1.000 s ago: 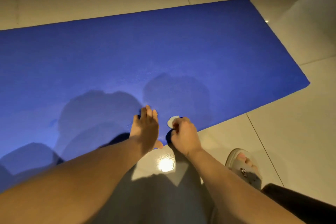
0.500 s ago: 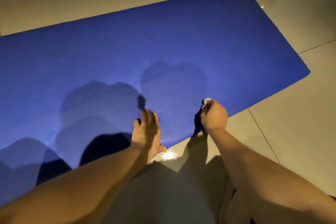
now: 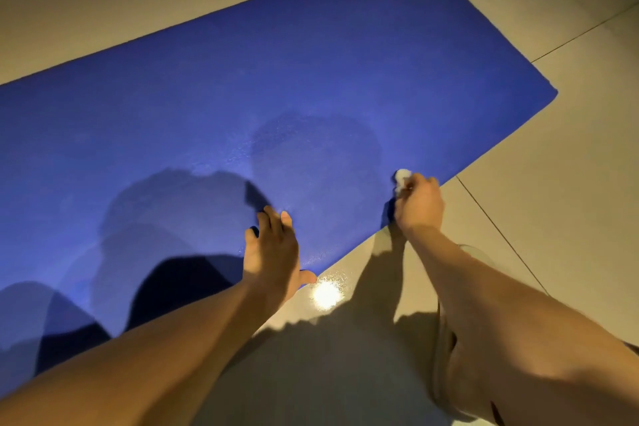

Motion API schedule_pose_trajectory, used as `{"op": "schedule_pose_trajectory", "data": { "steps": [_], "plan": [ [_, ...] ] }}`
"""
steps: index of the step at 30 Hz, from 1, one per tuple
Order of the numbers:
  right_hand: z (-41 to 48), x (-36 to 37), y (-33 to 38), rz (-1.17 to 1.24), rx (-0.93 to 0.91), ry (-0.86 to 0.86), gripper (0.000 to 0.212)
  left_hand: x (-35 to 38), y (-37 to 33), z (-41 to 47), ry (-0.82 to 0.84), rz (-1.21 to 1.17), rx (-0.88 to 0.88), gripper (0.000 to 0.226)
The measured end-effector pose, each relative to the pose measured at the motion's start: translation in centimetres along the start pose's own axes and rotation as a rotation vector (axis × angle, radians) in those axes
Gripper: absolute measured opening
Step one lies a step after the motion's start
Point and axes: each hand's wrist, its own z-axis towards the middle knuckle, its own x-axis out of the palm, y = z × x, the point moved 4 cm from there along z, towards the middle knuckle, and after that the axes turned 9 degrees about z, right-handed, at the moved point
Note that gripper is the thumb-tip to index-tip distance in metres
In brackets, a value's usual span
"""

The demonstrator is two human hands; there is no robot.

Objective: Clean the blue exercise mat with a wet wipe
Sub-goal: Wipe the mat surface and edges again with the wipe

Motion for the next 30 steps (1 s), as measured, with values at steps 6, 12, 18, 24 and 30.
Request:
{"op": "schedule_pose_trajectory", "data": {
  "steps": [6,12,18,24,30],
  "plan": [
    [-8.1,3.9,2.1,0.099,0.026,-0.039,0.005,0.5,1.8,0.2,-0.002,-0.030,0.137,0.135],
    [-9.7,4.4,2.7,0.179,-0.051,0.054,0.006,-0.2,2.3,0.3,0.006,-0.018,0.209,0.138],
    [-2.2,1.4,-0.2,0.129,0.147,-0.116,0.006,-0.2,2.1,0.3,-0.019,-0.003,0.192,0.140],
    [-15.0,5.9,2.5,0.323,0.007,-0.039,0.014,0.1,2.2,0.0,-0.086,0.029,0.217,0.137],
    [-7.2,2.3,0.1,0.259,0.093,-0.185,0.028,0.2,2.2,0.1,-0.093,0.089,0.226,0.135]
  ]
}}
